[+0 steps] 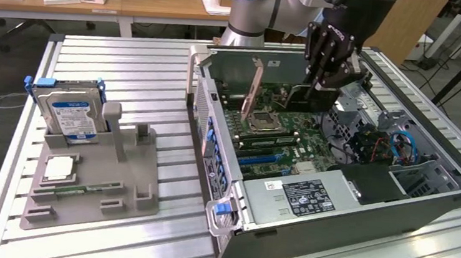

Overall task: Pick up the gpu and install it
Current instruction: 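Insert the gpu into the slot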

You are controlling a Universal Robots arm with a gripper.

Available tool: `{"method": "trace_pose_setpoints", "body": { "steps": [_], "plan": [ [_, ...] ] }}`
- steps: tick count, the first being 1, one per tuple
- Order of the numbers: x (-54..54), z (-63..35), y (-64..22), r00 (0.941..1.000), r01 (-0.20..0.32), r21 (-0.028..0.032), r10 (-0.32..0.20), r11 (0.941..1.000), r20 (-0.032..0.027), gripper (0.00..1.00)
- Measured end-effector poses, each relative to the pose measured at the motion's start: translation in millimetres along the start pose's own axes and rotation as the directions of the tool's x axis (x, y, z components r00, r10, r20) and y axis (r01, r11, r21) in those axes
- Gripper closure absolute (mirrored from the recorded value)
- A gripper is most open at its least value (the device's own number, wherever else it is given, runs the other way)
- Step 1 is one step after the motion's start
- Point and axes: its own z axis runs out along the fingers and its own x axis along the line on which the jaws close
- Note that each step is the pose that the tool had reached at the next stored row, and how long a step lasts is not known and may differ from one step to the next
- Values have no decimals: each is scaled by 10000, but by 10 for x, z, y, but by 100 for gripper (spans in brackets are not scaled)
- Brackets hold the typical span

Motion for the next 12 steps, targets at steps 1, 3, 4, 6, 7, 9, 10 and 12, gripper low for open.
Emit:
{"method": "trace_pose_setpoints", "body": {
  "steps": [1, 3, 4, 6, 7, 9, 10, 12],
  "plan": [
    [0, 6, 0, 10000, 3, 0, -3, 10000, 0, 74],
    [0, 19, -1, 10000, 10, 4, -10, 10000, -1, 74],
    [0, 26, -2, 10000, 16, 12, -16, 10000, -1, 74],
    [1, 43, -2, 10000, 25, 60, -25, 10000, 1, 74],
    [1, 53, -2, 10000, 30, 90, -30, 10000, 2, 74],
    [1, 73, -3, 10000, 40, 132, -40, 9999, 1, 74],
    [1, 83, -2, 10000, 42, 149, -42, 9999, 2, 74],
    [2, 105, -1, 10000, 50, 202, -50, 9998, 2, 74]
  ]
}}
